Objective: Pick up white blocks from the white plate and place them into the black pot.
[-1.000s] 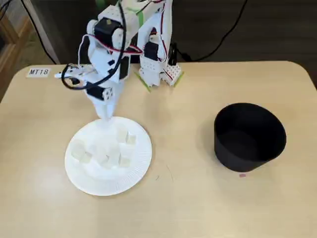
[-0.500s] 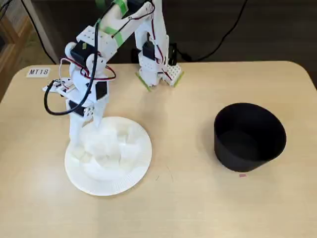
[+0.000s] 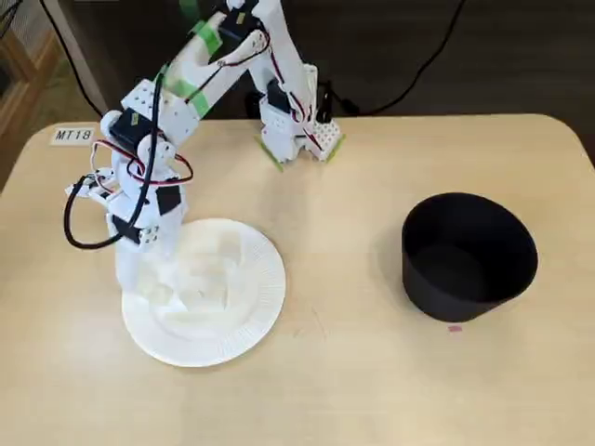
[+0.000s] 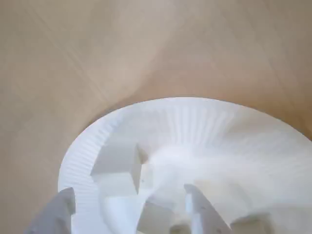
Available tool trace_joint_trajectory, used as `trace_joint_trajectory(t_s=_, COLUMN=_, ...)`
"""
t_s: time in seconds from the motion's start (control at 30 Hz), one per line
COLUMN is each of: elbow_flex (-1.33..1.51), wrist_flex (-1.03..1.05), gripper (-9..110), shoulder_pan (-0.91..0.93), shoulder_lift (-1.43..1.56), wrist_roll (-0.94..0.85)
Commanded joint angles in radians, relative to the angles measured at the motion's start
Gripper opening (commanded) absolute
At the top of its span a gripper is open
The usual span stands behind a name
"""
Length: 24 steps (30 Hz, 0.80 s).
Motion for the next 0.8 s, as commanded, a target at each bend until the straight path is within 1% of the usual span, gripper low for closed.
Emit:
trace_joint_trajectory(t_s=0.0, elbow_flex=-0.048, wrist_flex=-0.023, gripper=31, shoulder_pan=0.009, shoulder_lift=-0.006, wrist_roll=0.023)
trace_joint_trajectory(t_s=0.27, elbow_flex=-0.132, wrist_flex=-0.052, gripper=29, shoulder_pan=0.002, shoulder_lift=-0.092, wrist_roll=0.028)
trace_joint_trajectory(t_s=0.37, elbow_flex=-0.178, wrist_flex=-0.052, gripper=25, shoulder_pan=0.000, shoulder_lift=-0.132, wrist_roll=0.032)
trace_joint_trajectory(t_s=0.43, elbow_flex=-0.195, wrist_flex=-0.052, gripper=20, shoulder_pan=0.000, shoulder_lift=-0.153, wrist_roll=0.037)
trace_joint_trajectory(t_s=0.53, elbow_flex=-0.215, wrist_flex=-0.054, gripper=6, shoulder_pan=-0.005, shoulder_lift=-0.181, wrist_roll=0.034)
trace_joint_trajectory(t_s=0.63, elbow_flex=-0.232, wrist_flex=-0.057, gripper=-2, shoulder_pan=-0.014, shoulder_lift=-0.201, wrist_roll=0.034)
trace_joint_trajectory(t_s=0.77, elbow_flex=-0.252, wrist_flex=-0.044, gripper=-2, shoulder_pan=-0.028, shoulder_lift=-0.204, wrist_roll=0.029)
